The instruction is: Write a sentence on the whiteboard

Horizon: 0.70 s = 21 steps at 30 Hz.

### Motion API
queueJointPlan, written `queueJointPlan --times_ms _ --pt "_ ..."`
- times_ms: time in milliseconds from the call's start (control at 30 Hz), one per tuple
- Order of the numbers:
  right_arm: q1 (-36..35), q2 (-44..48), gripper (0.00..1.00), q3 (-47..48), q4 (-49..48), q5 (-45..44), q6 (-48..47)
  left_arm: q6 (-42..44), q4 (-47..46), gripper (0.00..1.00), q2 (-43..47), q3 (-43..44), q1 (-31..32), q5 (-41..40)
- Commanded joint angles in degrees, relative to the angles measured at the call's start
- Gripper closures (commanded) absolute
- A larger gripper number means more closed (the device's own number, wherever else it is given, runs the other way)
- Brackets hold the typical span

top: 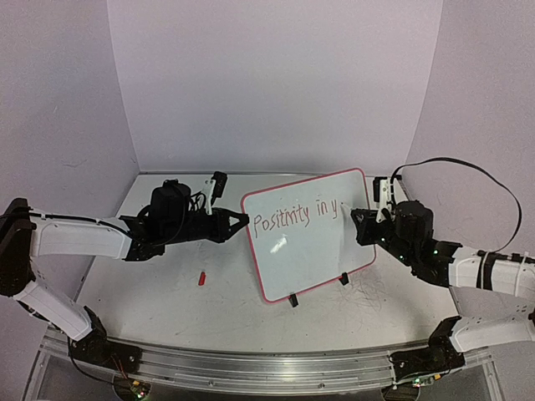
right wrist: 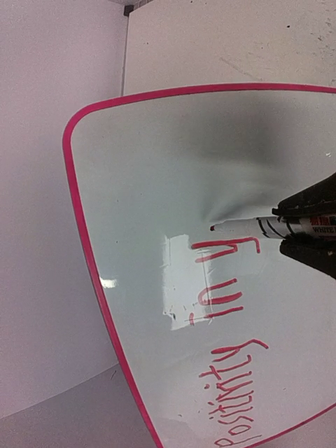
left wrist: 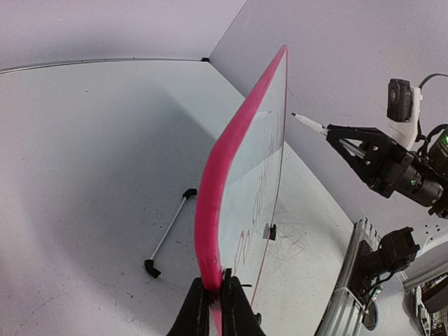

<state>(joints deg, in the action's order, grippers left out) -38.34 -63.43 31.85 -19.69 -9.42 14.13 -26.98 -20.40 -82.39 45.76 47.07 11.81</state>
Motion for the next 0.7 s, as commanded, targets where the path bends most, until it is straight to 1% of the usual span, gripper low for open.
queueJointPlan --times_ms 0,667 --pt "0.7 -2.0 1.00 3.5 -3.5 0.5 -1.7 2.3 1.2 1.00 1.1 2.0 -0.3 -2.5" --pt "0.8 -4.6 1.00 3.8 -4.8 -0.2 -2.1 2.6 1.2 1.00 0.6 2.3 -0.3 -2.2"
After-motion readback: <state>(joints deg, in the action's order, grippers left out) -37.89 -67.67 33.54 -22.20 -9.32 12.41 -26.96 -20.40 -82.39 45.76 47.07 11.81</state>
